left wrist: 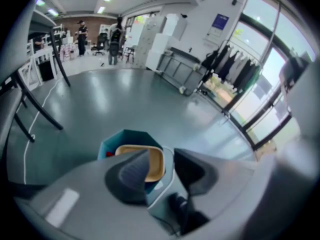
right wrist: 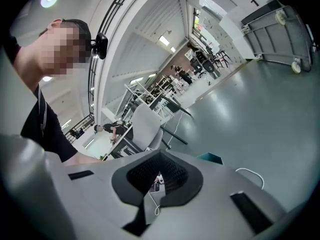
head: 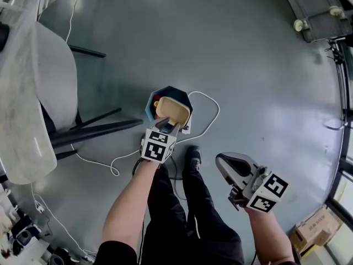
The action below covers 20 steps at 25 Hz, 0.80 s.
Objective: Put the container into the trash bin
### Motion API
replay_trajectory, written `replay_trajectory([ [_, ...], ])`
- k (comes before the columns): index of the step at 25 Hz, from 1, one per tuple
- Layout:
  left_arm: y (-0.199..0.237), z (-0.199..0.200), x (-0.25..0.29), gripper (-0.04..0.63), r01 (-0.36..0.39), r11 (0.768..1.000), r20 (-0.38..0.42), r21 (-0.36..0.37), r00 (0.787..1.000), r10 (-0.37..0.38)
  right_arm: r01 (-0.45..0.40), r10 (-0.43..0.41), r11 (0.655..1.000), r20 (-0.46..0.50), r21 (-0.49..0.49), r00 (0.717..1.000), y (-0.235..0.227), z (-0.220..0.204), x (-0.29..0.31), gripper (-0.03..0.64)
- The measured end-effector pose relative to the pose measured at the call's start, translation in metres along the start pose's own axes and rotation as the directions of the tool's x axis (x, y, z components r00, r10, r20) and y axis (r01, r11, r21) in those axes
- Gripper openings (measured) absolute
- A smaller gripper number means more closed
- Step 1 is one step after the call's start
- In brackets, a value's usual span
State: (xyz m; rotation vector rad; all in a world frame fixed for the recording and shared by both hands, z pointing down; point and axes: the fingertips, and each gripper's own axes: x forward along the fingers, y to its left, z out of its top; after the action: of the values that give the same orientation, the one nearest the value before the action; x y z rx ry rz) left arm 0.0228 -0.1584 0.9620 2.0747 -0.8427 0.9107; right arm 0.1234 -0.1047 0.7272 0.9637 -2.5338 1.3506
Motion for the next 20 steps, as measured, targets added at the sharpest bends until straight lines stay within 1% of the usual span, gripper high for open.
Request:
replay_trajectory([
  [3,-0.012,0.024,-0.043,0.149,-0.004,0.999,0.062,-0.053,0.998,0.007,-0.027,0.026,0.999,-0.003,-0.033,1.0,0.032,0.019,-0.006,-0.006],
  [7,-0.024,0.071,-0.105,0.106,-0.03,0.999,0.144,-0.032,0.989,0.035,-0.034,0.036,0.993,0.013,-0.117,0.999,0.064,0.051,-0.008,-0.006],
  [10,-0.037,0.111,-0.155,0.086,-0.048,0.999,0.214,-0.019,0.976,0.051,-0.041,0.047,0.984,0.031,-0.171,0.998,0.091,0.081,-0.015,-0.006],
  [13,-0.055,0.148,-0.207,0.061,-0.082,0.996,0.284,-0.027,0.955,0.087,-0.05,0.063,0.974,0.049,-0.22,0.997,0.121,0.111,-0.035,-0.006],
  [16,-0.068,0.183,-0.254,0.043,-0.124,0.992,0.351,-0.039,0.927,0.129,-0.053,0.078,0.964,0.084,-0.261,0.993,0.146,0.141,-0.053,-0.006],
  [20,-0.095,0.214,-0.304,0.029,-0.166,0.985,0.419,-0.037,0.892,0.167,-0.06,0.105,0.948,0.129,-0.314,0.986,0.171,0.169,-0.078,-0.006],
])
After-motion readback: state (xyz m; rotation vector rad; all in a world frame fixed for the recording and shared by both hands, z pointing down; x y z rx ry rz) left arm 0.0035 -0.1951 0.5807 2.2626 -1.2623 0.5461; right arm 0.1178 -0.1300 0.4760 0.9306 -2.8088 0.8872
